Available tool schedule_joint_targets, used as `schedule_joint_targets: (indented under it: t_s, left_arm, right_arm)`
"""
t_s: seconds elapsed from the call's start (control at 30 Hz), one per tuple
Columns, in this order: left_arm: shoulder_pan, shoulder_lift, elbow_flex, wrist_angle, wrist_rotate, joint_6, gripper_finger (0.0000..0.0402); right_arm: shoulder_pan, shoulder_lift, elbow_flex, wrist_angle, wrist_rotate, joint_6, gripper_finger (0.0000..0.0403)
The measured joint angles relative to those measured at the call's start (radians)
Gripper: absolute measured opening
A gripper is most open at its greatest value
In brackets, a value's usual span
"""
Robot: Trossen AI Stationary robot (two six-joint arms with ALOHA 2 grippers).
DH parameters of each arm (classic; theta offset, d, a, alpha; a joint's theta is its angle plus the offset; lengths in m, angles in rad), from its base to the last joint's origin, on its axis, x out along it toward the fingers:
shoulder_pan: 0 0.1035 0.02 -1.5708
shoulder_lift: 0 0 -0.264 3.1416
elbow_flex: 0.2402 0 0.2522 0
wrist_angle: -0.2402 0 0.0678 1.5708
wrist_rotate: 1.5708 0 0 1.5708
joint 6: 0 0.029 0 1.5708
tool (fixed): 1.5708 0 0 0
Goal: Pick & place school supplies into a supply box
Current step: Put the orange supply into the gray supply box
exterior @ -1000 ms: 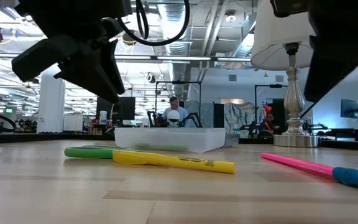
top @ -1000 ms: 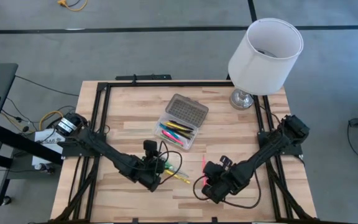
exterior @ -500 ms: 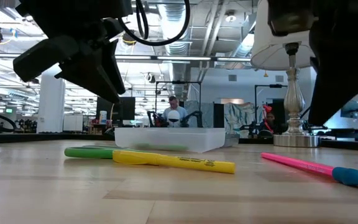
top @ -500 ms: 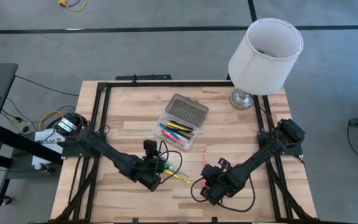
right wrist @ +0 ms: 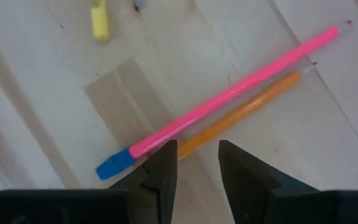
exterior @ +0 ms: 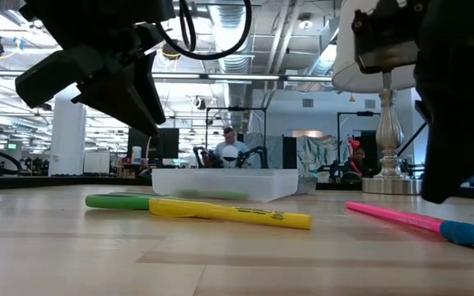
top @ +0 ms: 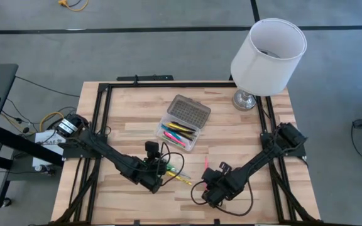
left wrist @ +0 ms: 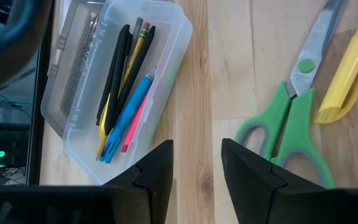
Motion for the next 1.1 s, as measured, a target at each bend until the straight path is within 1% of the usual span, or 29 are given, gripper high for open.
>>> schedule_joint_targets:
  t_s: [0.37, 0.5, 0.63, 0.77, 1.1]
  left_arm:
    - [0.001, 0.0, 0.0, 0.0, 0.0, 0.0, 0.0132]
    - [0.001, 0.0, 0.0, 0.0, 0.0, 0.0, 0.0132]
    - [0.001, 0.0, 0.0, 0.0, 0.0, 0.0, 0.0132]
    - [0.001, 0.0, 0.0, 0.0, 0.0, 0.0, 0.0132]
    - [0.001, 0.0, 0.0, 0.0, 0.0, 0.0, 0.0132]
  right_arm:
    - [0.0, 0.002, -0.001, 0.005, 0.003, 0.002, 0.0113]
    - [0.0, 0.002, -0.006, -0.015, 0.003, 0.036, 0.0113]
    - [0.0, 0.002, -0.054, 0.034, -0.013, 0.076, 0.0113]
    - [-0.001, -0.003, -0.09, 0.094, -0.031, 0.081, 0.0113]
    - [-0.007, -0.028, -0.097, 0.06, -0.034, 0.081, 0.0113]
